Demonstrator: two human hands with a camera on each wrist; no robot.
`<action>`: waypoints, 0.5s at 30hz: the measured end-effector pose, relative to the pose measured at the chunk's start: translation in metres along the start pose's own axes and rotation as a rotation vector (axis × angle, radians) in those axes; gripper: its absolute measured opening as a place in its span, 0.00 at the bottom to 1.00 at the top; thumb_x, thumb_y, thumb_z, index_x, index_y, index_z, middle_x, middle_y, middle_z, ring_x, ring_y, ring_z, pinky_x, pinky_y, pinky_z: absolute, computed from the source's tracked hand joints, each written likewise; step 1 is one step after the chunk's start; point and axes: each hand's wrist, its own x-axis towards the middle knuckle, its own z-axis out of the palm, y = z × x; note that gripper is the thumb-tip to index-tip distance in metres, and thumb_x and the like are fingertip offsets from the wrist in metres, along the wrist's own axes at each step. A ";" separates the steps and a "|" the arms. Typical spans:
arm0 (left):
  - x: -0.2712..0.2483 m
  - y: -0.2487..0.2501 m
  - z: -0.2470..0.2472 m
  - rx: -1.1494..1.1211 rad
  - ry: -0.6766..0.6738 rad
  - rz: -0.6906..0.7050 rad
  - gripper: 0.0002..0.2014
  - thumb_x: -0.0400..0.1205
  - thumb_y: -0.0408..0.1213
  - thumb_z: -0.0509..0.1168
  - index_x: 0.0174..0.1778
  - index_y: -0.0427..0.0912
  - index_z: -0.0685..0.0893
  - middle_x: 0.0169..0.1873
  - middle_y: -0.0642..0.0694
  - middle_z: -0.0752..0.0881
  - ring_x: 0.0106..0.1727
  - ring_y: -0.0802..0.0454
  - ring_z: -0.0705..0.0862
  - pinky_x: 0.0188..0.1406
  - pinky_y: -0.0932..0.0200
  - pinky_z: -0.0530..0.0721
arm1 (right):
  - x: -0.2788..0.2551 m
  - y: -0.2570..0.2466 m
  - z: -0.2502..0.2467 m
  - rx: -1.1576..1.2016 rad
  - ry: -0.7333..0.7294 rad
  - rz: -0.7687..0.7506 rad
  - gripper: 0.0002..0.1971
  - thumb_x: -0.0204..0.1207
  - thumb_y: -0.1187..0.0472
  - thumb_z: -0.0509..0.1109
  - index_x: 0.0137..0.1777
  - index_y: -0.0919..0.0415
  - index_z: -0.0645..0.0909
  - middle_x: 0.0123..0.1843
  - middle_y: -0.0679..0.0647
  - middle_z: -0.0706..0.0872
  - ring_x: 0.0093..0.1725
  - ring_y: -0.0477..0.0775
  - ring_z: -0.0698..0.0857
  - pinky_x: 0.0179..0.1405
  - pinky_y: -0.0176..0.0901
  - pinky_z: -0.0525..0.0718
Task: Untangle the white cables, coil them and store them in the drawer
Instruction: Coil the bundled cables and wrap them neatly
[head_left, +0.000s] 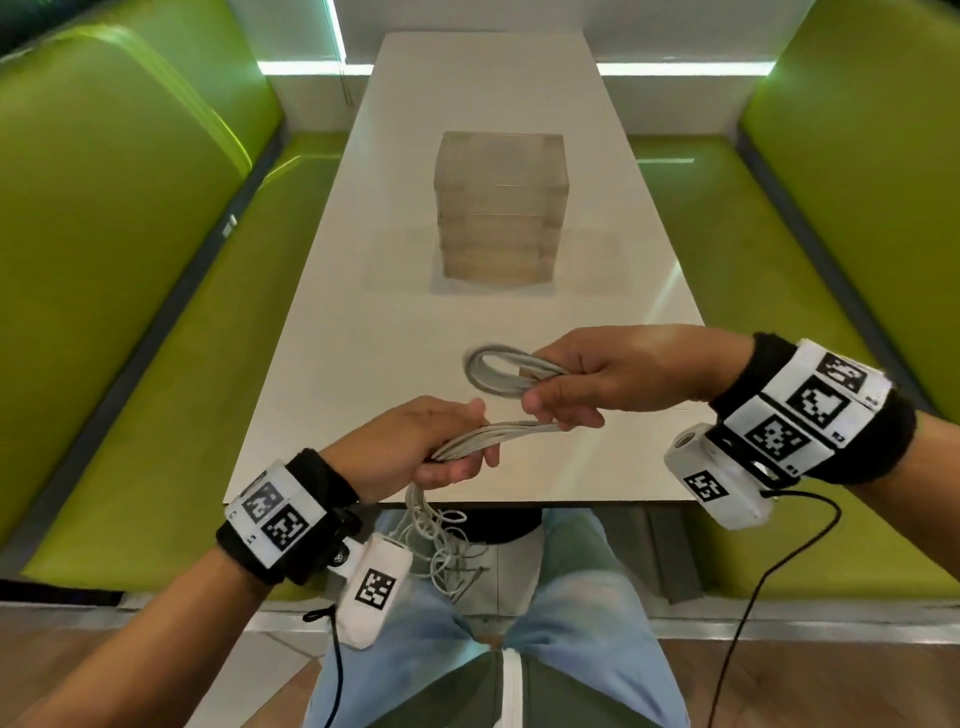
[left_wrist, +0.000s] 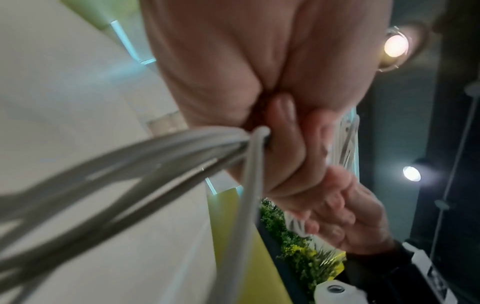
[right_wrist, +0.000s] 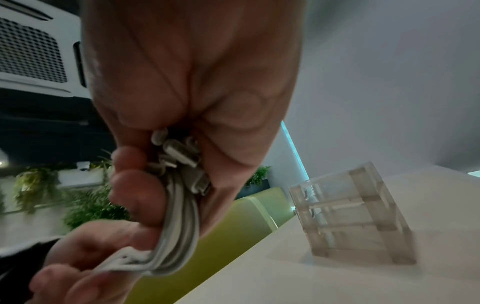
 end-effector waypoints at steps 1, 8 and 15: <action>0.000 0.000 -0.002 -0.077 -0.031 -0.022 0.30 0.86 0.55 0.48 0.42 0.32 0.84 0.21 0.47 0.77 0.15 0.60 0.62 0.17 0.63 0.55 | 0.001 -0.003 0.000 -0.029 -0.039 0.020 0.13 0.83 0.56 0.62 0.39 0.60 0.78 0.23 0.49 0.76 0.31 0.52 0.78 0.34 0.33 0.75; 0.000 0.020 0.000 0.128 -0.169 -0.115 0.49 0.63 0.82 0.45 0.43 0.36 0.82 0.26 0.47 0.82 0.16 0.60 0.64 0.16 0.67 0.61 | 0.023 -0.015 0.009 -0.296 -0.320 0.138 0.13 0.83 0.56 0.61 0.35 0.50 0.76 0.23 0.40 0.79 0.26 0.44 0.77 0.35 0.33 0.76; -0.001 0.017 0.003 0.152 -0.010 -0.137 0.28 0.78 0.63 0.51 0.39 0.39 0.78 0.19 0.52 0.69 0.17 0.58 0.60 0.15 0.69 0.58 | 0.026 -0.010 0.013 -0.319 -0.230 0.151 0.10 0.83 0.54 0.61 0.58 0.58 0.77 0.31 0.46 0.81 0.35 0.47 0.80 0.37 0.28 0.76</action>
